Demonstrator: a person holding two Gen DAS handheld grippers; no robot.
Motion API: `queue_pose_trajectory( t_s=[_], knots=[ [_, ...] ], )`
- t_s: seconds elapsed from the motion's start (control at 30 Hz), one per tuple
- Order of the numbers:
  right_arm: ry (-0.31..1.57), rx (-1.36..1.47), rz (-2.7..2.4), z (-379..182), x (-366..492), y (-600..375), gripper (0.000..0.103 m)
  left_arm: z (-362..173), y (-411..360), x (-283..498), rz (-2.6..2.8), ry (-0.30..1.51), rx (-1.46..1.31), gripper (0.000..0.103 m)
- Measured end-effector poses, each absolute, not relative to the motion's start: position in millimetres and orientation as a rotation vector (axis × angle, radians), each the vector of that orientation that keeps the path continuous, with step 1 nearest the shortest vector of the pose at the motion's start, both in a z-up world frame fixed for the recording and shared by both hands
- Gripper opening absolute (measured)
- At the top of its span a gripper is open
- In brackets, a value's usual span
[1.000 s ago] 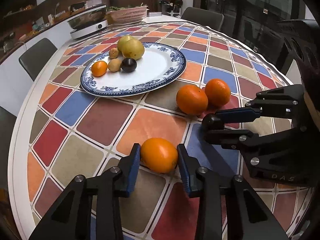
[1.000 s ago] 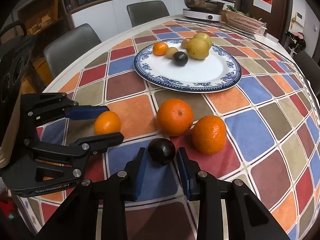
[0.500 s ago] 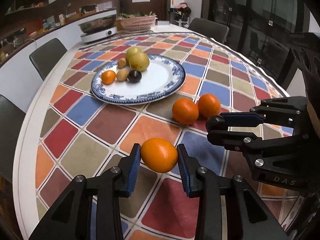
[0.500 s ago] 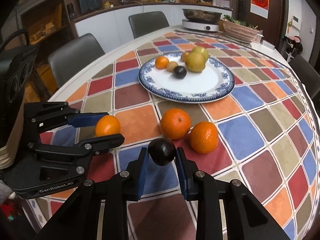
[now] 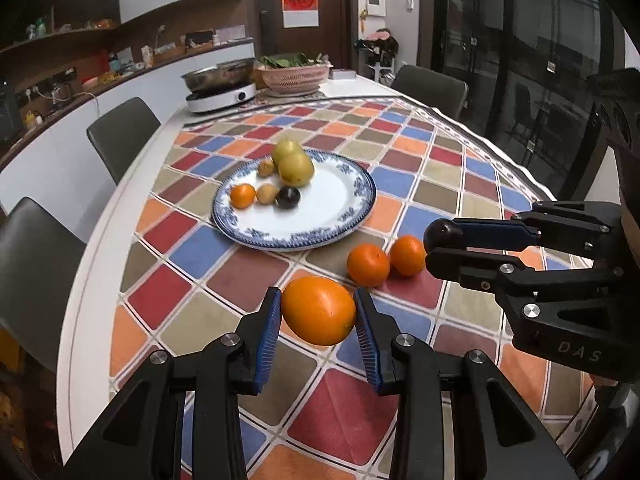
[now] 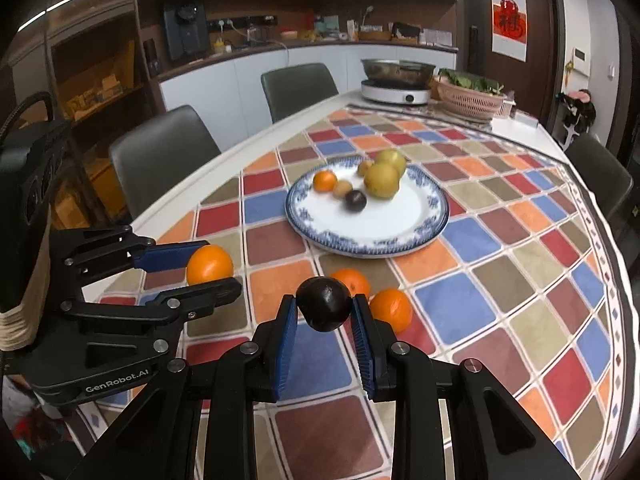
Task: Organize fruits
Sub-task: 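Carry the orange and plum over the plate with both grippers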
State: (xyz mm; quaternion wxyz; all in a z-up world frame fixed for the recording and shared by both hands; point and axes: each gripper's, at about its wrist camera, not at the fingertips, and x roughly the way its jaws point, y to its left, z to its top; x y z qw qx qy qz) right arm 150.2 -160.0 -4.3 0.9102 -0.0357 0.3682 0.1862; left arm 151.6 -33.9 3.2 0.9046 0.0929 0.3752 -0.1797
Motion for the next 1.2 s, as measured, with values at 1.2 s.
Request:
queue_pose_trajectory(
  t_s=[1.2],
  knots=[
    [0.753,-0.076,0.370,18.5,269.2,-169.8,0.029,15.4,-35.5,270.8,-0.322,0.765,0.127,0.036]
  ],
)
